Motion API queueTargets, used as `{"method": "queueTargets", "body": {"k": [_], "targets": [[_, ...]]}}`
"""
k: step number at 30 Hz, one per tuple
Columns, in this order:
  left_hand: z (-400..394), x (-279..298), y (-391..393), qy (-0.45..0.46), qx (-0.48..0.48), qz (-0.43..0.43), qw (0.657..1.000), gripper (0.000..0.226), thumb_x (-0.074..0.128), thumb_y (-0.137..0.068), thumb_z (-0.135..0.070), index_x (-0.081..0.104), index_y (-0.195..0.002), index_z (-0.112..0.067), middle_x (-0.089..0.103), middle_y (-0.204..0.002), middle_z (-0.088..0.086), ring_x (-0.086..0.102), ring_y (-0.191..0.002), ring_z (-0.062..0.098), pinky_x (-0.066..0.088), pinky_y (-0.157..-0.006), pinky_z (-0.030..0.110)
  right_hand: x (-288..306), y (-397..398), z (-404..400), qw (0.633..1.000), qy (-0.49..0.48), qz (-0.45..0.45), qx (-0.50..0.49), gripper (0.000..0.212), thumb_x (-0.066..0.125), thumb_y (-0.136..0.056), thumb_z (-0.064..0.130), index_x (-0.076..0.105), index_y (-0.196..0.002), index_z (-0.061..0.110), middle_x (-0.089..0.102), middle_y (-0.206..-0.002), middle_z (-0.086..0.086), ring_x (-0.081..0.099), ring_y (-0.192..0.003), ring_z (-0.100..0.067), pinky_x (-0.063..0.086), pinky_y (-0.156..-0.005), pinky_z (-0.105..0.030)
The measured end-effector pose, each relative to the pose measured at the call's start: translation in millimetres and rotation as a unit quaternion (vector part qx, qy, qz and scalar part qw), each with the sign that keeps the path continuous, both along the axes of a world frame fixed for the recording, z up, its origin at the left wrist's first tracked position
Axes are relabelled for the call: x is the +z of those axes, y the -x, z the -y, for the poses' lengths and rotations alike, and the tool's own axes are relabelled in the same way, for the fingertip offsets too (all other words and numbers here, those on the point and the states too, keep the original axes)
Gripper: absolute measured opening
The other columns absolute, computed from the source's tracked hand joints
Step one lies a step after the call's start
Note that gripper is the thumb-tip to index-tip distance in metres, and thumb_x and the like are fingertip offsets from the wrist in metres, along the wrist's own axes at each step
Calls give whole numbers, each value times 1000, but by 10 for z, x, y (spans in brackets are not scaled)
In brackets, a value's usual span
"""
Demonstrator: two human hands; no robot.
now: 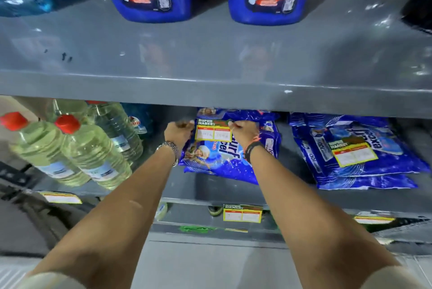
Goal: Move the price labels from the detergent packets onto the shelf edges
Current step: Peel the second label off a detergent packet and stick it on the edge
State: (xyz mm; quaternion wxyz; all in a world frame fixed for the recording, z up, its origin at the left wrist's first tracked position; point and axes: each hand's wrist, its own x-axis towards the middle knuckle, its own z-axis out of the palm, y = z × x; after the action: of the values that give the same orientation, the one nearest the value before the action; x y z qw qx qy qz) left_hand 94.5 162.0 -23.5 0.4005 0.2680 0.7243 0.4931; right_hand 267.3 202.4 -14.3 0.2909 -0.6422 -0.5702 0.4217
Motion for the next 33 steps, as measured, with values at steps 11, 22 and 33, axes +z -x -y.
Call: {"method": "queueTargets", "body": {"k": [11,22,33], "targets": [[266,128,84,-46,-46,69,995,26,56,-94,-17,61,-106,5,65,-106,15,64,-82,18,53,-73,20,64,-26,75,989,8,-115,-88,24,62,-87,16,66,-106,2,70,-107,-17,60,-86,-20,45,-81,-25],[646,657,1,-114,-185,64,974,23,60,-91,-25,70,-103,-8,77,-76,-10,73,-75,2,55,-63,11,527,-250,587,981,-26,-193,-12,24,56,-90,8,62,-110,-6,67,-109,-27,64,-84,-27,55,-81,-42],[1032,878,-44,-161,-195,89,963,33,78,-63,-29,74,-93,-18,78,-91,2,74,-87,15,60,-78,22,723,-451,1001,974,-68,-214,-9,16,61,-87,9,66,-100,0,68,-105,-23,63,-83,-22,53,-66,-23]]}}
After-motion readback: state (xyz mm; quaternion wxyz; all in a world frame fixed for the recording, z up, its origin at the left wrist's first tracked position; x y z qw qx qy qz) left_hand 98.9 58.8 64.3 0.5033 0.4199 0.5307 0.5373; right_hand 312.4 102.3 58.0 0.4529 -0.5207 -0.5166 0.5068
